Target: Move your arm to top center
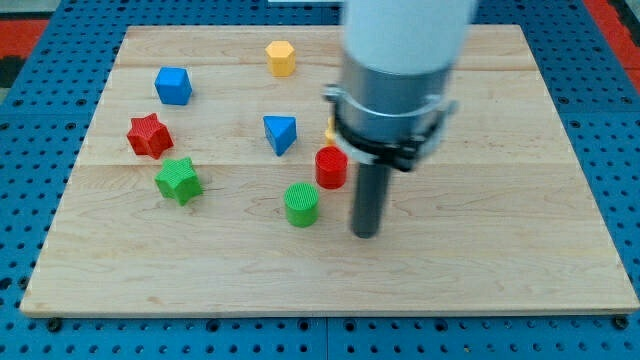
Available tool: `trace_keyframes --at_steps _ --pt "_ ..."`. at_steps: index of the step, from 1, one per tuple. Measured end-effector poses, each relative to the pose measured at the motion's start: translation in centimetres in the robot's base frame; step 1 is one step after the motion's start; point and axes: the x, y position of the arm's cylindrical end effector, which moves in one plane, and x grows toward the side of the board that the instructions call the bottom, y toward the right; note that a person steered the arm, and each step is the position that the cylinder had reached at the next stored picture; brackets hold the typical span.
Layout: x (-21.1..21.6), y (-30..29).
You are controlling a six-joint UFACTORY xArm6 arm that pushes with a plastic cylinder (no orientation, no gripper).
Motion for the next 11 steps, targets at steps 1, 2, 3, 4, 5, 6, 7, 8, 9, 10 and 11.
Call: trace_keyframes --at_steps 1,2,3,4,5,6,7,8,9,10,11 --pt "-1.3 -4.3" --pt "-1.4 -6.7" --pt "0.3 -4.7" --pt "1.1 -2.1" --pt "1.1 -2.1" --pt "1.1 -2.3" --pt "1.6 -3.7" --pt "3.2 -3.7" --pt "3.3 -3.7" --pt "3.4 -3.6" --pt "5.4 -0.3"
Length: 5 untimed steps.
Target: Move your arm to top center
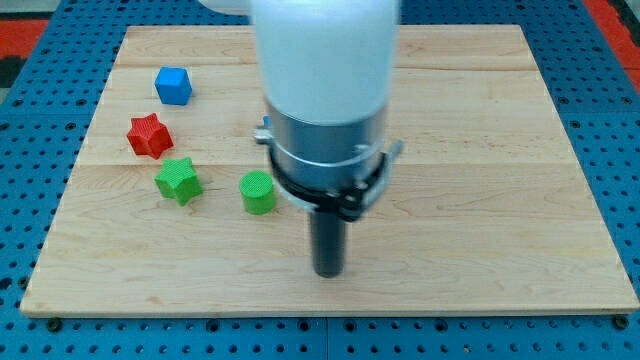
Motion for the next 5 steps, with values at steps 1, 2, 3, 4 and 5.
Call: trace_keyframes --at_steps 1,2,3,4,5 --pt "-2.2 7.1" --pt "-9.9 15.9" --pt "-19.3 18.3" --pt "-27.5 17.8" --pt "-33.3 13.0"
